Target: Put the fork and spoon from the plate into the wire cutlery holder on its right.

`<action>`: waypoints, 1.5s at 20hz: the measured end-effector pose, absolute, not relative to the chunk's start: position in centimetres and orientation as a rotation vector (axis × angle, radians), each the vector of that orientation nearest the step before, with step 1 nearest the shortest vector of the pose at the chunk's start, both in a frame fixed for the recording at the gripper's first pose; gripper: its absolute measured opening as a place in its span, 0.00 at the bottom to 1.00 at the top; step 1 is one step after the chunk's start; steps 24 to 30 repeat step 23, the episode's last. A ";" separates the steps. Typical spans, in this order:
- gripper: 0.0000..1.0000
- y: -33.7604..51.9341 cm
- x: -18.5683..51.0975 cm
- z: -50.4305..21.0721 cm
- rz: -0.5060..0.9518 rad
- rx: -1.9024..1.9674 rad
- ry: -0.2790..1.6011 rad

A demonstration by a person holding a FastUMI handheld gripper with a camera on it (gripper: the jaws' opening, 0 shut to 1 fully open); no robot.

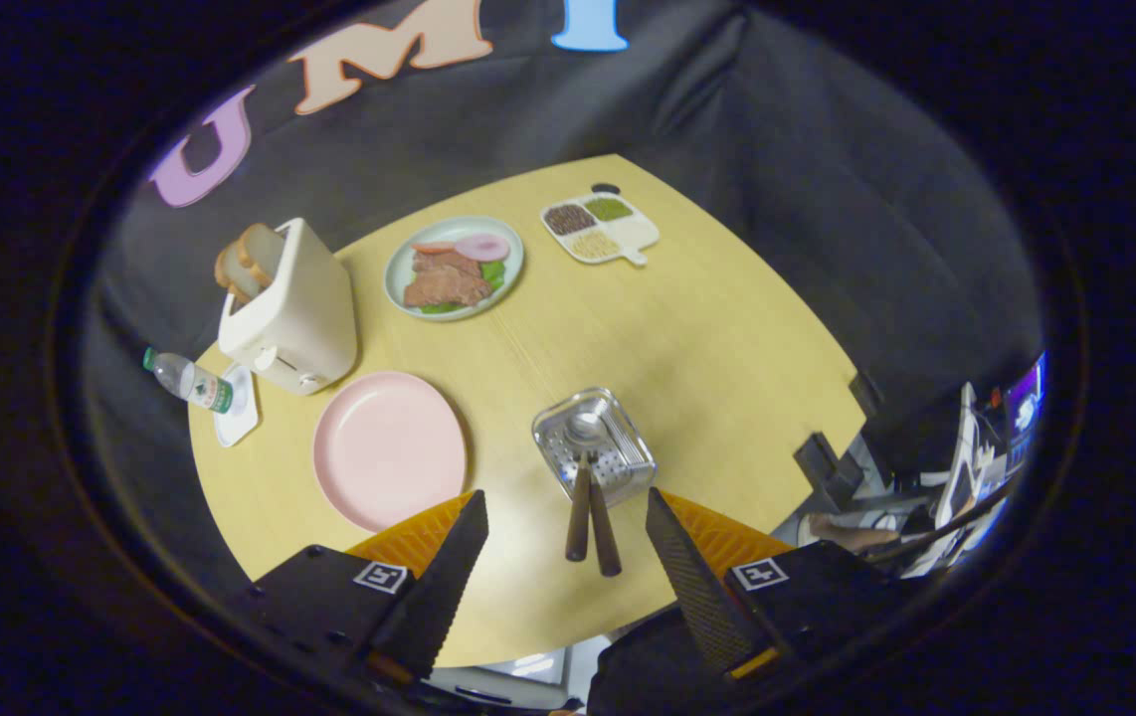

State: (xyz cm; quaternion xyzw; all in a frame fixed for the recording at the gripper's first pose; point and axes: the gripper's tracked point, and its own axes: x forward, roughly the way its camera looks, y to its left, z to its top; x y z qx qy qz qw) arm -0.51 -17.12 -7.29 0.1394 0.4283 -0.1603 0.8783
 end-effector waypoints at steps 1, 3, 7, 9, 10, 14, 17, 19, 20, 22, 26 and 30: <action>1.00 -17.2 0.0 -7.0 -0.307 0.249 0.839; 1.00 -17.4 1.1 -6.4 -0.248 0.170 0.725; 1.00 -17.0 3.7 -3.7 -0.096 0.023 0.492; 1.00 -17.1 4.6 -1.4 -0.057 -0.027 0.373; 1.00 -16.5 5.4 0.0 -0.038 -0.029 0.312; 1.00 -15.6 5.4 5.5 0.023 0.032 0.096; 1.00 -16.5 4.5 8.1 0.030 0.066 -0.014; 1.00 -17.3 3.9 8.8 0.021 0.073 -0.037; 1.00 -17.7 3.7 8.8 0.011 0.067 -0.033; 1.00 -18.5 3.4 8.9 -0.005 0.044 -0.030; 1.00 -18.7 3.2 9.0 -0.011 0.038 -0.033; 1.00 -18.7 3.2 9.0 -0.011 0.038 -0.033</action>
